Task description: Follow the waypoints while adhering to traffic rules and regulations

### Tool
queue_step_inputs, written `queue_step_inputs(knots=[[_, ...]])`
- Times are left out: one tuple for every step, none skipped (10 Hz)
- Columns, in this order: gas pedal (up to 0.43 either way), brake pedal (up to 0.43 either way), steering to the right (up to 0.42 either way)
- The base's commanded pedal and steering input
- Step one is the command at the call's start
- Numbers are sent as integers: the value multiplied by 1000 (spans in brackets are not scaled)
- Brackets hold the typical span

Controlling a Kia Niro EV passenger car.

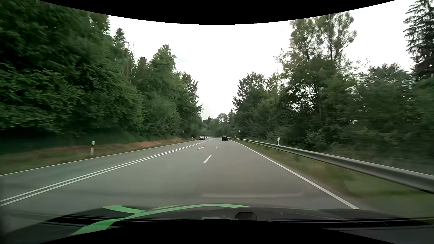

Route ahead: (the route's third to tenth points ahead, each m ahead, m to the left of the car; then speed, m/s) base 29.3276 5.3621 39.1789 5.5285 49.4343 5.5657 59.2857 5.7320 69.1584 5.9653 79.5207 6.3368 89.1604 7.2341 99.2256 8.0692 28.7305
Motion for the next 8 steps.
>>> queue_step_inputs(knots=[[350, 0, -4], [331, 0, -5], [280, 0, -5], [280, 0, -5], [287, 0, -5], [311, 0, -6], [319, 0, -6], [319, 0, -6]])
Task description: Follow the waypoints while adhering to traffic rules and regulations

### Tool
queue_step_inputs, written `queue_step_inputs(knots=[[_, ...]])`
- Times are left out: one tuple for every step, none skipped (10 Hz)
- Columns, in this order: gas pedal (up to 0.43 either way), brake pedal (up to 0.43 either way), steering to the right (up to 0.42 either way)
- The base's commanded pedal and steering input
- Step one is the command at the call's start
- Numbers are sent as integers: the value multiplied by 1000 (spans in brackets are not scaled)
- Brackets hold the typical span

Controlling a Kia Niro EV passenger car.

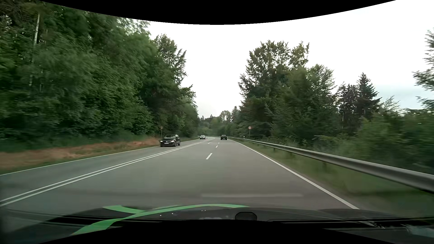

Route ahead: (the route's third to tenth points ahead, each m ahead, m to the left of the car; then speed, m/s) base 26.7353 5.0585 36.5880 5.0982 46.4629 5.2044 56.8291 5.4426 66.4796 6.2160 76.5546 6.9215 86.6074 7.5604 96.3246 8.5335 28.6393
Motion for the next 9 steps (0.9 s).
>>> queue_step_inputs(knots=[[319, 0, -6], [287, 0, -7], [280, 0, -7], [287, 0, -7], [319, 0, -7], [339, 0, -7], [350, 0, -7], [350, 0, -7], [358, 0, -7]])
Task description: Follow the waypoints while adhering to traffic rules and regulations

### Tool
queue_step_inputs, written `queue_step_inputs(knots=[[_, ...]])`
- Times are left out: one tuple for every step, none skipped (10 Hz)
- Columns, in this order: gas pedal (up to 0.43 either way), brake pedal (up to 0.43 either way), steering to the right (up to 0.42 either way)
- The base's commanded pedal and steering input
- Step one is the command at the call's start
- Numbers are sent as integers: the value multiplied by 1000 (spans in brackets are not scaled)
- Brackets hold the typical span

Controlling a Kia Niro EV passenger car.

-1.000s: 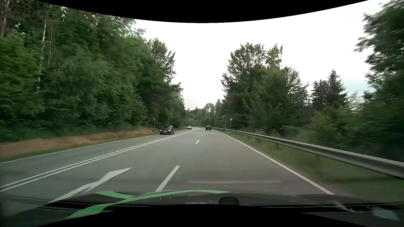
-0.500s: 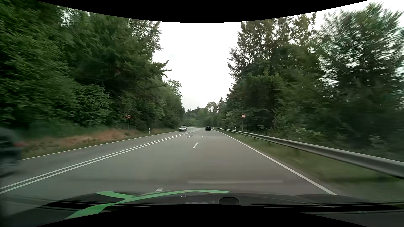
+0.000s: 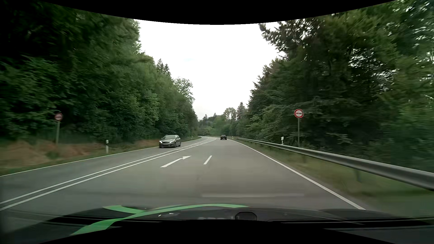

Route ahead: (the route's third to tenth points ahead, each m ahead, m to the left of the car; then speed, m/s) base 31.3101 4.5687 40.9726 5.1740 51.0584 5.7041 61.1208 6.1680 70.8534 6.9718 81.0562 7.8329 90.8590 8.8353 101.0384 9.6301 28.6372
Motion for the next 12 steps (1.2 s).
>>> queue_step_inputs(knots=[[378, 0, -7], [378, 0, -7], [378, 0, -7], [350, 0, -7], [287, 0, -7], [280, 0, -8], [280, 0, -8], [287, 0, -8], [331, 0, -8], [358, 0, -8], [358, 0, -8], [370, 0, -8]])
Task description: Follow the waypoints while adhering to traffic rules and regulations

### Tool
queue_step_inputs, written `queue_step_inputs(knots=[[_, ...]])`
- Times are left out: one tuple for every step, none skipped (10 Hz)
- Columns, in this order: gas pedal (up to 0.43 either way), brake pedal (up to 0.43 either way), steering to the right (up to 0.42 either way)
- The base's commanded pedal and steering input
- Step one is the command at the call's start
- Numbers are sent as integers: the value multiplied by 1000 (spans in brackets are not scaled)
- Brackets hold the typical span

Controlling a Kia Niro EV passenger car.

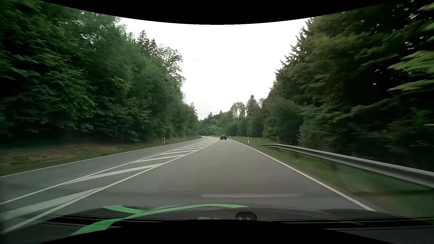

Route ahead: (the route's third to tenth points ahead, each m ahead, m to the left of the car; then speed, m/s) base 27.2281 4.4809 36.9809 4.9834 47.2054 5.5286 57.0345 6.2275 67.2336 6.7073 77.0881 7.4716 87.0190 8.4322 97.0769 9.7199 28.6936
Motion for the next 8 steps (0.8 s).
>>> queue_step_inputs(knots=[[370, 0, -8], [378, 0, -8], [378, 0, -8], [358, 0, -8], [287, 0, -8], [280, 0, -8], [280, 0, -10], [280, 0, -10]])
